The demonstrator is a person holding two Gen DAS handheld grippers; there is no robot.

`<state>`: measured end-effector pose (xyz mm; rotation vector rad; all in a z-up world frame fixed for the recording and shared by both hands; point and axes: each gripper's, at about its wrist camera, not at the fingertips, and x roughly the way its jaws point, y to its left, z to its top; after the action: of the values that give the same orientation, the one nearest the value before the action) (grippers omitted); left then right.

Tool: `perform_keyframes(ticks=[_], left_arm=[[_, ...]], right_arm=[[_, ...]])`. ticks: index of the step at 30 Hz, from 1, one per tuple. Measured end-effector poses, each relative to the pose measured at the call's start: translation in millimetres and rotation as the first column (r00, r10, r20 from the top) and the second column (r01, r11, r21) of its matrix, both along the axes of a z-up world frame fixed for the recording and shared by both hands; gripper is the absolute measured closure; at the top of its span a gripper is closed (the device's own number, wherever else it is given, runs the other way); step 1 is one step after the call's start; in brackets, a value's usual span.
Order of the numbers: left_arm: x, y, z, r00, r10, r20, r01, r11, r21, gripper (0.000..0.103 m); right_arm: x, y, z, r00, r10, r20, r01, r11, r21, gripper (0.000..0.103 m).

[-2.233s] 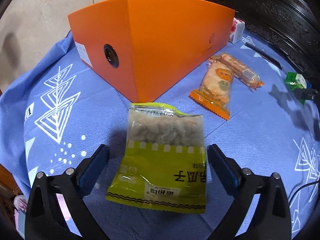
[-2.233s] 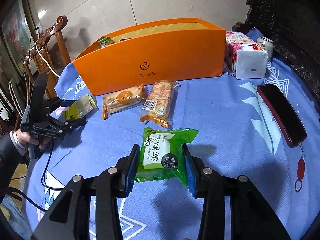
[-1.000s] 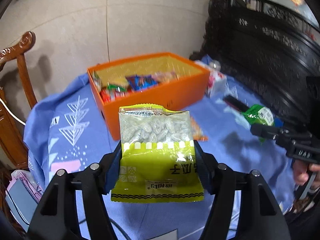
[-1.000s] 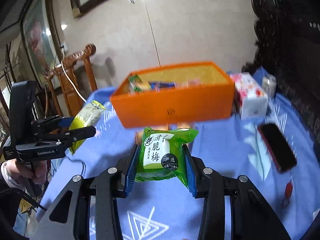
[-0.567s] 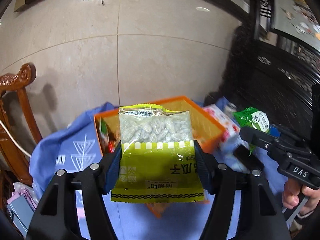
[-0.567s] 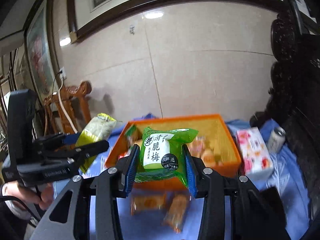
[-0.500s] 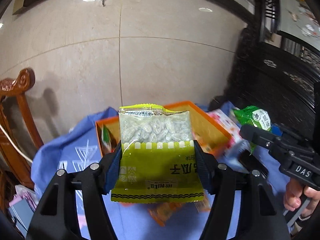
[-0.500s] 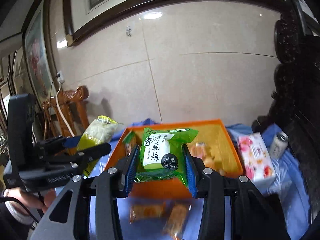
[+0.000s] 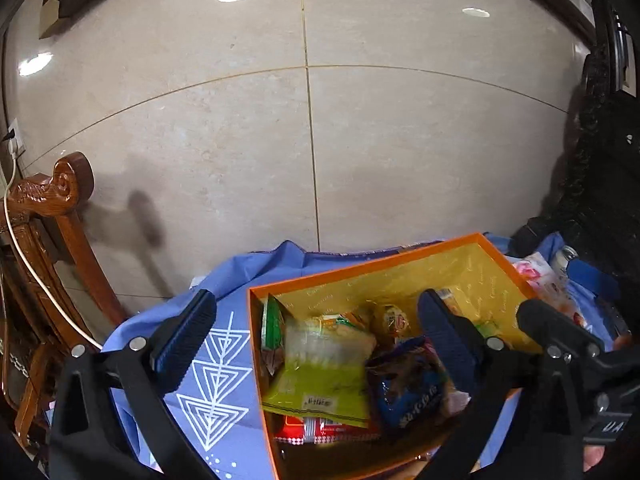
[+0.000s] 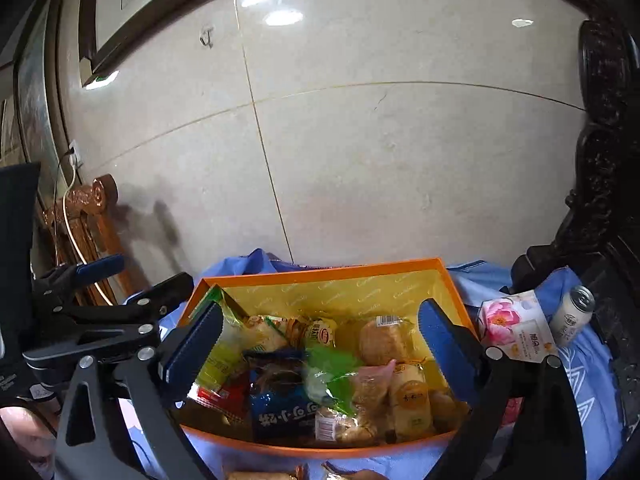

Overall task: Organize snacks
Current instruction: 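Lift both packs over the orange box and release them inside, then grasp the orange-labelled pastry with the left tool while the right grasps the long pastry pack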

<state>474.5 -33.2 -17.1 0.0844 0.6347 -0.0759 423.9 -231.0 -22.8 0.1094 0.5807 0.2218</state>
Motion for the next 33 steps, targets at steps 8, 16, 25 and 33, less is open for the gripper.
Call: perform_keyframes(ticks=[8, 16, 25, 33], left_arm=[[-24, 2, 6, 1.000, 0.001, -0.011, -0.001, 0.999, -0.033, 0.004], [-86, 10, -8, 1.000, -0.012, -0.025, 0.009, 0.991, -0.134, 0.004], [-143, 10, -77, 0.994, 0.022, -0.105, -0.036, 0.991, -0.132, 0.004], [-169, 20, -113, 0.991, -0.004, -0.130, -0.006, 0.997, -0.079, 0.004]], right_arm=[[-27, 0, 12, 1.000, 0.009, 0.025, -0.009, 1.000, -0.013, 0.004], [-80, -13, 2, 1.000, -0.009, 0.020, 0.009, 1.000, -0.005, 0.004], [-119, -16, -72, 0.988, -0.059, -0.140, 0.056, 0.998, -0.021, 0.004], [-112, -6, -145, 0.942, -0.117, -0.316, 0.093, 0.992, -0.089, 0.023]])
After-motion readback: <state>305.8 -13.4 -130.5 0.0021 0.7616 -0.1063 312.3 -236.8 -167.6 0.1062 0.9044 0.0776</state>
